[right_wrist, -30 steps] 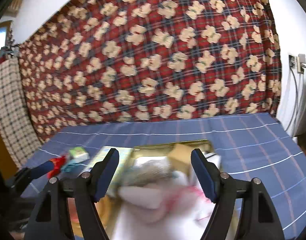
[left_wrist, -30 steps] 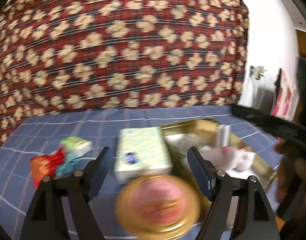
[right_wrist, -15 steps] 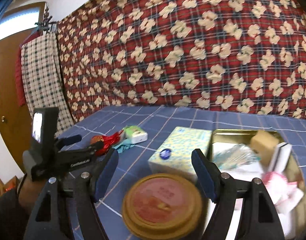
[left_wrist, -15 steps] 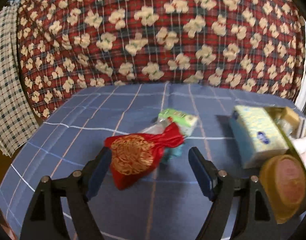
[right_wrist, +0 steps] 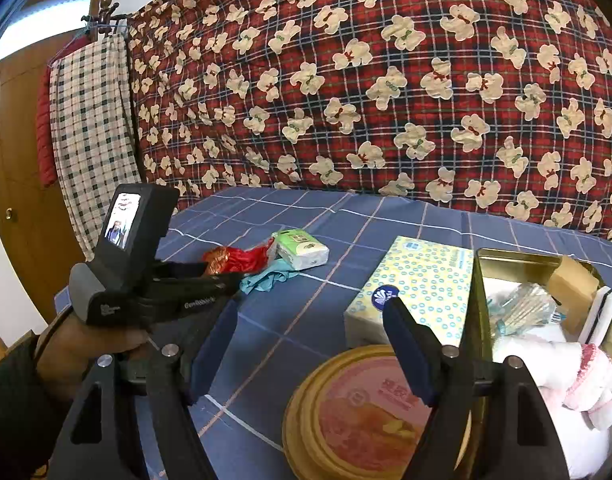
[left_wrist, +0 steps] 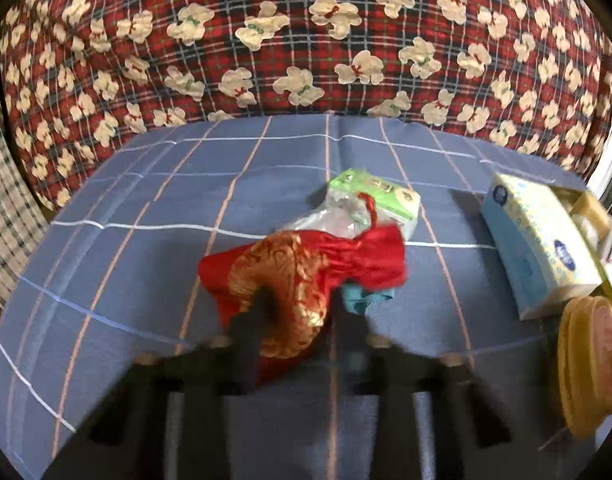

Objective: Organize soft objects
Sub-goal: 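Withdraw both tools from the tray toward the red pouch and clear bag, then grasp the red drawstring pouch with the left tool while the right tool grasps the clear bag, then lift and carry the red pouch and clear bag in both tools toward the gold tray, then lower the red pouch and clear bag into the gold tray and open both tools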

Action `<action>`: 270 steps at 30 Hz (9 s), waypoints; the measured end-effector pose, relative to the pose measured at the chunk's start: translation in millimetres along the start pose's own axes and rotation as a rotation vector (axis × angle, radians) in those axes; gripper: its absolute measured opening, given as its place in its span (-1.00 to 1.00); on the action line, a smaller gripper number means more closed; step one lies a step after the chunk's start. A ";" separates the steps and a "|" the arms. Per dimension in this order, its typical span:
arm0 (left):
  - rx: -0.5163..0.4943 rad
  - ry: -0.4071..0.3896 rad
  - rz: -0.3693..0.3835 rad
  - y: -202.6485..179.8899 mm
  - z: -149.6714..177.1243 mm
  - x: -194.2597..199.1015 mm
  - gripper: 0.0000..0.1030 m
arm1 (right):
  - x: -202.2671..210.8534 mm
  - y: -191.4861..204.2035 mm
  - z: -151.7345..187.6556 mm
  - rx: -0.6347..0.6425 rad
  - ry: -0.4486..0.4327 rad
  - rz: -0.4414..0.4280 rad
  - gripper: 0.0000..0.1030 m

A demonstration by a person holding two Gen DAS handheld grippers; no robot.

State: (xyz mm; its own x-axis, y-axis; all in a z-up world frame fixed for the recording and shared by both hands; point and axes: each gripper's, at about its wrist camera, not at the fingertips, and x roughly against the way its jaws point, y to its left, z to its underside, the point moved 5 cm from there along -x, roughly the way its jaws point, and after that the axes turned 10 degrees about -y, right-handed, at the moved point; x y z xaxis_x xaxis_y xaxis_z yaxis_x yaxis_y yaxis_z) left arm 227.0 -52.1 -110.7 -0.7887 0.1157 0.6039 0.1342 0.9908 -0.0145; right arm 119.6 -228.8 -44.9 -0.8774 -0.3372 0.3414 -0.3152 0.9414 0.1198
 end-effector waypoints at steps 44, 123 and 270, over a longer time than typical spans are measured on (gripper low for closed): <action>0.318 -0.201 -0.093 101.2 1.9 43.6 -0.81 | -209.7 93.3 10.7 0.199 0.319 0.140 -0.12; 0.114 -0.349 -0.106 -11.1 -1.8 81.1 -0.81 | -44.9 50.4 -14.2 0.118 -0.222 0.168 -0.42; -0.169 -0.145 0.464 -302.7 -4.2 93.2 -0.77 | 124.5 -211.6 8.0 -0.160 -0.138 0.578 -0.39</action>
State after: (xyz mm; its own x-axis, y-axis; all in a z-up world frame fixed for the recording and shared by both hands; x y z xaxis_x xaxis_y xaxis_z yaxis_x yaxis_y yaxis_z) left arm 115.4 -341.6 -46.7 -0.6964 0.5609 0.4477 0.5754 0.8092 -0.1187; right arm 74.2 -470.0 -35.2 -0.9320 0.2413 0.2703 0.2748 0.9570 0.0933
